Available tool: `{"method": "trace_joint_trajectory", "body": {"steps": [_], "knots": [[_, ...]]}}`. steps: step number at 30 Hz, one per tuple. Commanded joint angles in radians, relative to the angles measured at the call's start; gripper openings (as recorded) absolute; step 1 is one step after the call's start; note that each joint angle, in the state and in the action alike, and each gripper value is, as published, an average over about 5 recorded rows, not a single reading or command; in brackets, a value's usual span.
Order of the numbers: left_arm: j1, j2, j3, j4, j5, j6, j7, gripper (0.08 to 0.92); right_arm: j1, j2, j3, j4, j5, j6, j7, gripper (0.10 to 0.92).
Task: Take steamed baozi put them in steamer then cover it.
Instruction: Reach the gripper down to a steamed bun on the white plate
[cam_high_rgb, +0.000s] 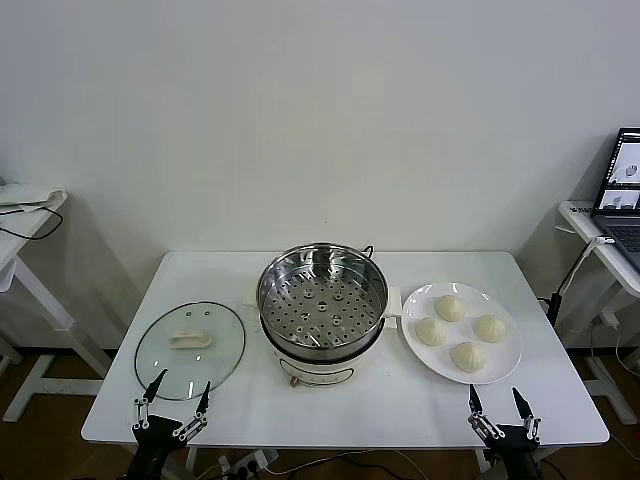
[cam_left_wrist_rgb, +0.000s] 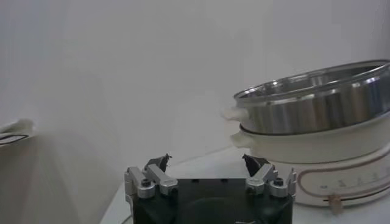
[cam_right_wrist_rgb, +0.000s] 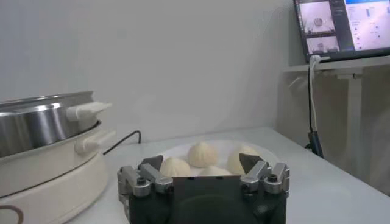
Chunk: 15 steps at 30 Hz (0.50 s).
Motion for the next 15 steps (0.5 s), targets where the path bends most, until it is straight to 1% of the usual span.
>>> {"method": "trace_joint_trajectory", "body": {"steps": [1,5,8,12,15], "knots": [[-0.003,-0.006,0.001,0.005,-0.002,-0.005,-0.033,0.823,0.082,-0.041,0.009,0.010,-0.026,-0.096,0.089,0.823],[-0.006,-0.007,0.007,-0.003,-0.001,-0.011,-0.031,0.823,0.230,-0.130,0.021,0.004,0.045,-0.176,0.119,0.823],[-0.008,-0.007,0.009,-0.016,-0.001,-0.017,-0.032,0.823,0.388,-0.221,0.010,-0.048,0.107,-0.250,0.138,0.823],[-0.003,-0.007,0.010,-0.037,0.001,-0.021,-0.032,0.823,0.656,-0.342,-0.089,-0.207,0.204,-0.321,0.149,0.823],[0.002,-0.009,0.011,-0.047,0.003,-0.023,-0.033,0.823,0.867,-0.430,-0.232,-0.366,0.288,-0.353,0.082,0.823]]}}
